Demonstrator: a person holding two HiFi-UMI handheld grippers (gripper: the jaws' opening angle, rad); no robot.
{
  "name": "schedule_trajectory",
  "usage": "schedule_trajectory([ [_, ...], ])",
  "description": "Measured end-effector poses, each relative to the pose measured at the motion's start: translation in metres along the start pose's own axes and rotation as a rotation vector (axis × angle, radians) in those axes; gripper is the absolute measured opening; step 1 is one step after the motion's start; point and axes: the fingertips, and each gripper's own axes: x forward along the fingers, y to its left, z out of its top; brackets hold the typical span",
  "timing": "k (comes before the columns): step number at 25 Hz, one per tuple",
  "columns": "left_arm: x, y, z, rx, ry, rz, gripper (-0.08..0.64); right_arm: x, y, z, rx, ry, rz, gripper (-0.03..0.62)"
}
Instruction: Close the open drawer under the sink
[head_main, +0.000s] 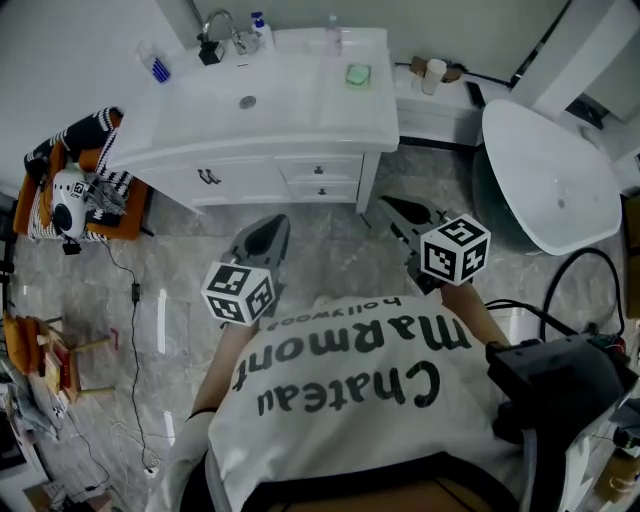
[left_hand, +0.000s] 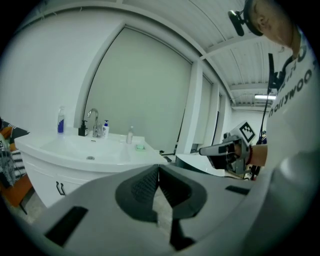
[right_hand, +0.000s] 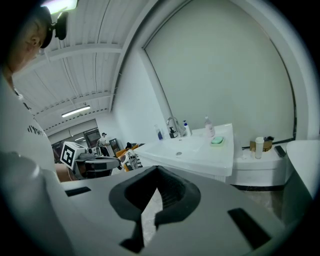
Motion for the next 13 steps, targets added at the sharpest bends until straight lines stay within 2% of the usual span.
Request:
schedule_trajectory([
  [13,-0.0039,0.0006,-0.0082,0.002,0.003,-0.003,0.009,0.0035,0.0045,-0.0077,-0.003,-0.006,0.004,0.011],
])
